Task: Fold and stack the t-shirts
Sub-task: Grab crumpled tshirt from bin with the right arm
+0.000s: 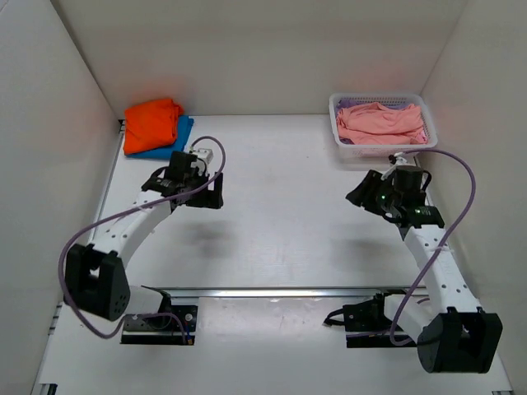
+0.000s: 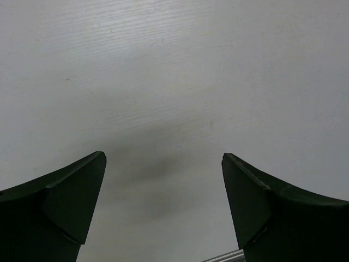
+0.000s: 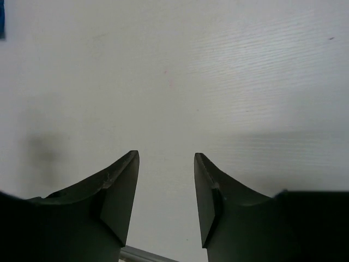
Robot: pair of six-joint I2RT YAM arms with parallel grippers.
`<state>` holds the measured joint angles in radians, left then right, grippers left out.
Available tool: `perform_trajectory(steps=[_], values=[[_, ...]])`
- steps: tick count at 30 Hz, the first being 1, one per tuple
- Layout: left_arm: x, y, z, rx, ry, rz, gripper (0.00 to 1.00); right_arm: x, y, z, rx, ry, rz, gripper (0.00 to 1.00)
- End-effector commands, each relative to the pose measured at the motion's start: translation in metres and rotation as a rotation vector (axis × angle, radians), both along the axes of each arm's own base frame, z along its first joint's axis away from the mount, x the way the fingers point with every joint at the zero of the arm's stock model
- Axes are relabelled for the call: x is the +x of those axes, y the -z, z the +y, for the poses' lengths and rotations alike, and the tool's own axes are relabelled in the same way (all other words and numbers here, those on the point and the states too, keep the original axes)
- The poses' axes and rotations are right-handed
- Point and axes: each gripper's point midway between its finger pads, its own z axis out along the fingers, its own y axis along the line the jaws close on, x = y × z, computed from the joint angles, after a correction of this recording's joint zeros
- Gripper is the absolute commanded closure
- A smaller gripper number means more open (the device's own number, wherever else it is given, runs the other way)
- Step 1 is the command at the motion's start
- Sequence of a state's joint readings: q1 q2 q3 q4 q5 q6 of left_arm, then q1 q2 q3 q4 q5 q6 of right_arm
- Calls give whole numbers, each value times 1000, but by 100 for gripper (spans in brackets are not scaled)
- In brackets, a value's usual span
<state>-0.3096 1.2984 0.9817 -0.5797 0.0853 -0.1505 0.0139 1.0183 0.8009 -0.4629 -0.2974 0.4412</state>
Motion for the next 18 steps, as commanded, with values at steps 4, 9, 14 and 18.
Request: perform_trajectory(steps=[4, 9, 14, 18], values=[[0, 16, 16, 82, -30, 82, 2, 25, -41, -43, -95, 82, -170, 56], [7, 5, 34, 87, -67, -75, 1, 98, -78, -71, -149, 102, -217, 51], [28, -23, 37, 54, -93, -193, 36, 201, -66, -101, -214, 126, -161, 46], [39, -36, 46, 73, -147, -284, 98, 278, -51, -135, -249, 170, -139, 45]])
